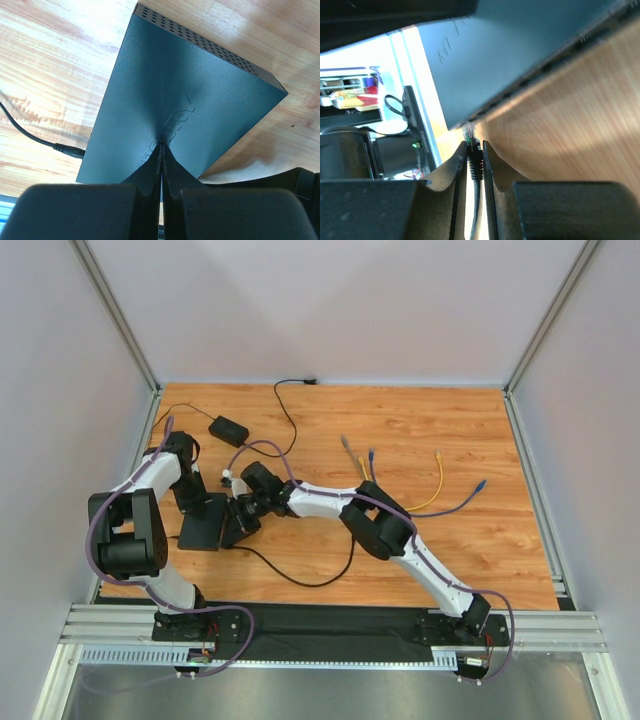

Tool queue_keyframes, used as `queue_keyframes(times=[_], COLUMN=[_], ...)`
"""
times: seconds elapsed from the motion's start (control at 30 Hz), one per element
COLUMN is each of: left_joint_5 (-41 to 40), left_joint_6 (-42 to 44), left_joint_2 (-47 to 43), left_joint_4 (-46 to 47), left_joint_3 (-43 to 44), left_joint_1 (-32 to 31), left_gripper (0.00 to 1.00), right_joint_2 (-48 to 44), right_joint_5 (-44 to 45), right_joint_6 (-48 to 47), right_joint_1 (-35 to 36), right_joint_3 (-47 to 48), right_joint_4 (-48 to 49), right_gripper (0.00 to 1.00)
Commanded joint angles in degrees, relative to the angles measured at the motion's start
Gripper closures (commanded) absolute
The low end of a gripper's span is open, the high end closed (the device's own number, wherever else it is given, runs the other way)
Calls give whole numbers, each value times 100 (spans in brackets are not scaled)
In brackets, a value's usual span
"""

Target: Pull the plug from the switch port

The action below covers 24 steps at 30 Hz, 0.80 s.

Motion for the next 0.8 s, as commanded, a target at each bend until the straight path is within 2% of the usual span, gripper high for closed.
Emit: queue_keyframes(times=[0.0, 0.13, 0.27, 0.37, 0.47, 0.5, 0.57, 0.6, 0.7, 0.77], left_joint_5=[-224, -224, -216, -189, -154, -145, -128, -119, -119, -136], left_joint_6=[-5, -5, -5, -5, 3, -5, -5, 3, -5, -14], left_joint_2=[431, 431, 405, 387, 378, 370, 369, 369, 317, 255], left_joint_4=[293, 293, 293, 301, 302, 310, 310, 319, 293, 310], left_joint_3=[-293, -284, -284, -275, -266, -258, -249, -257, -266, -284], left_joint_1=[-16, -16, -7, -16, -16, -24, -24, -7, -16, -7], left_gripper=[100, 100, 100, 100, 100, 100, 100, 100, 100, 100], right_joint_2=[-166, -297, -508, -1025, -1763, -1957, -2493, -2747, -2829, -2715], right_joint_5=[604, 246, 737, 1448, 2659, 3411, 4092, 4713, 5393, 5484], right_joint_6=[-434, -207, -802, -1198, -1288, -1201, -1069, -903, -918, -1102], right_joint_1=[0, -79, -114, -158, -149, -167, -167, -176, -464, -684], right_joint_3=[113, -193, -44, -254, -746, -921, -1481, -1633, -1741, -1592], right_joint_4=[-775, -295, -1119, -1489, -1516, -1481, -1122, -955, -839, -944], right_gripper=[100, 100, 100, 100, 100, 100, 100, 100, 100, 100])
